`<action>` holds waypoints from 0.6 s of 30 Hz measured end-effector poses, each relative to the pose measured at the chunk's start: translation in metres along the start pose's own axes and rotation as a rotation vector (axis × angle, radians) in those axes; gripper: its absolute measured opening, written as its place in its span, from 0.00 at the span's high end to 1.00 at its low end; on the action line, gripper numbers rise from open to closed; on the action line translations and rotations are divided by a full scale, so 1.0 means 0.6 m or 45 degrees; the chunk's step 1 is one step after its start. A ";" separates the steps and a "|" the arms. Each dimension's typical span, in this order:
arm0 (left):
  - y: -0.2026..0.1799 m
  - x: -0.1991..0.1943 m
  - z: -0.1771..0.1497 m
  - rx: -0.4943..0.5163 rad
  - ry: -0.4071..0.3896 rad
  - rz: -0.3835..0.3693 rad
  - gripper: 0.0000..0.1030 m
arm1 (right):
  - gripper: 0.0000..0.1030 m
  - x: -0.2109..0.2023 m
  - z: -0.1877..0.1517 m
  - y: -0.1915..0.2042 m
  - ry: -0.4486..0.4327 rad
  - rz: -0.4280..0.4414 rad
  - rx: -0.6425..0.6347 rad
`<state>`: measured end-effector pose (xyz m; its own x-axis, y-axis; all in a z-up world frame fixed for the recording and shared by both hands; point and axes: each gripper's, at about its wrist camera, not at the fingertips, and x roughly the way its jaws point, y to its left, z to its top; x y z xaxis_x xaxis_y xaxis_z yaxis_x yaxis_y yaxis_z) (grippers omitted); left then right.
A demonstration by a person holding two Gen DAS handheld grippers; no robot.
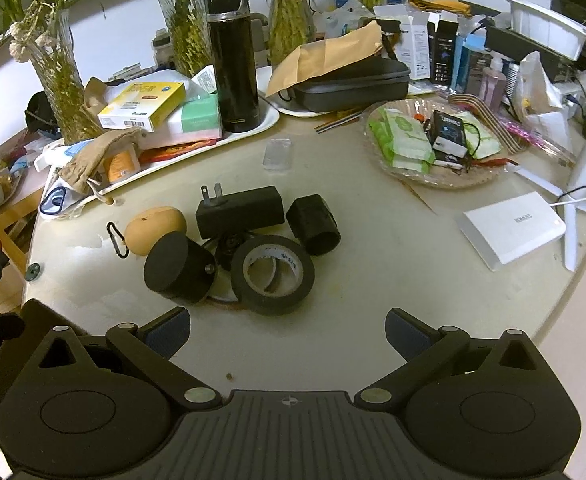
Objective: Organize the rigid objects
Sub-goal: 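Move the right gripper toward the black tape roll, then grasp the black tape roll with the right gripper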
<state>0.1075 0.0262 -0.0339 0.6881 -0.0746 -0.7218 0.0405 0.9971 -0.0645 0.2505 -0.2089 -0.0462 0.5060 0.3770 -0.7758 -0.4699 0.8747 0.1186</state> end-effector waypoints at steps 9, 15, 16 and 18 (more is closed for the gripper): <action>-0.007 0.006 0.009 0.065 -0.022 0.006 0.14 | 0.00 0.045 0.016 -0.003 0.021 0.058 -0.042; -0.011 0.011 0.014 0.110 -0.038 0.005 0.14 | 0.00 0.080 0.026 -0.004 0.039 0.118 -0.066; -0.009 0.011 0.014 0.106 -0.037 -0.009 0.14 | 0.00 0.086 0.028 -0.004 0.042 0.123 -0.070; -0.005 0.012 0.014 0.084 -0.041 -0.022 0.14 | 0.01 0.097 0.032 -0.006 0.045 0.132 -0.068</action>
<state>0.1187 0.0228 -0.0330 0.7096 -0.0927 -0.6985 0.0997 0.9945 -0.0308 0.2954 -0.1843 -0.0802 0.4277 0.4525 -0.7825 -0.5565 0.8140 0.1665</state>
